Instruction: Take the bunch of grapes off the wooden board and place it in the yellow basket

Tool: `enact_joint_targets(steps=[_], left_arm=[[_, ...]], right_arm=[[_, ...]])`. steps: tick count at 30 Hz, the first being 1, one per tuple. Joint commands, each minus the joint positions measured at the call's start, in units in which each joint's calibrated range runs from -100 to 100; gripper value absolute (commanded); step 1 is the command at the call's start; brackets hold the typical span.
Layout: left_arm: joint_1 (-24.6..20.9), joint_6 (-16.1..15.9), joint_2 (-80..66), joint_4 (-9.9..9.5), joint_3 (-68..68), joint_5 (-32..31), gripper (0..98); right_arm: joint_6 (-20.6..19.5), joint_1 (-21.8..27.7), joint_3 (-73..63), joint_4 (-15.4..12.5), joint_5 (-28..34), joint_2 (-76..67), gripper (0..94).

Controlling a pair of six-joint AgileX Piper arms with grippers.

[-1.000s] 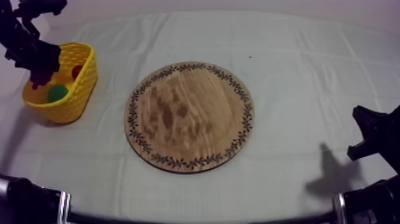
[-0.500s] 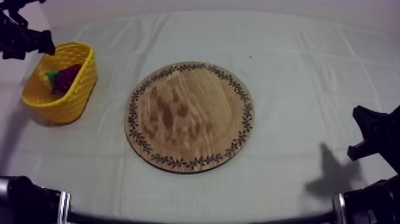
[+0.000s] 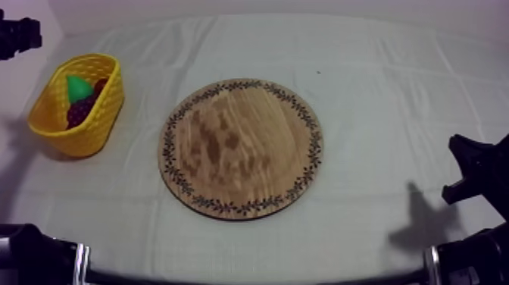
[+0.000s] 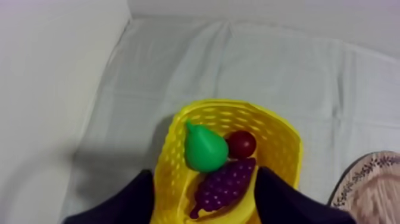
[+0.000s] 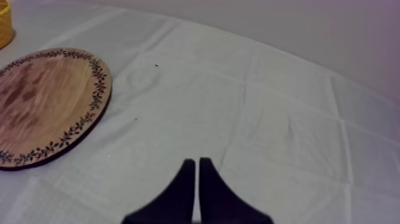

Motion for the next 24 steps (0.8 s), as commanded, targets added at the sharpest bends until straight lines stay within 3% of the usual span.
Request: enact_joint_targets(steps=[1,5,8,15,24], left_arm=[[1.08,0.48,-6.85,-0.44,3.54,-1.06,47.4],[2.96,1.03,-15.03,-1.08,10.56,-5.69,19.3],[3.43,1.14,-21.17,-1.10,16.83,-9.95,6.7],[2.31,-0.03,-35.10,0.39,32.31,-16.79,0.6],[1.52,-2.44,-54.34,2.16,49.62,-19.76,0.0]], right_arm=[[0.00,-0.02,-0.03,0.01,0.04,-0.01,0.4],[-0.01,-0.02,-0.03,0.01,0.04,-0.01,0.4],[-0.01,-0.02,-0.03,0.01,0.04,-0.01,0.4],[0.00,-0.02,-0.03,0.01,0.04,-0.01,0.4],[0.00,-0.02,-0.03,0.01,0.04,-0.01,0.4]])
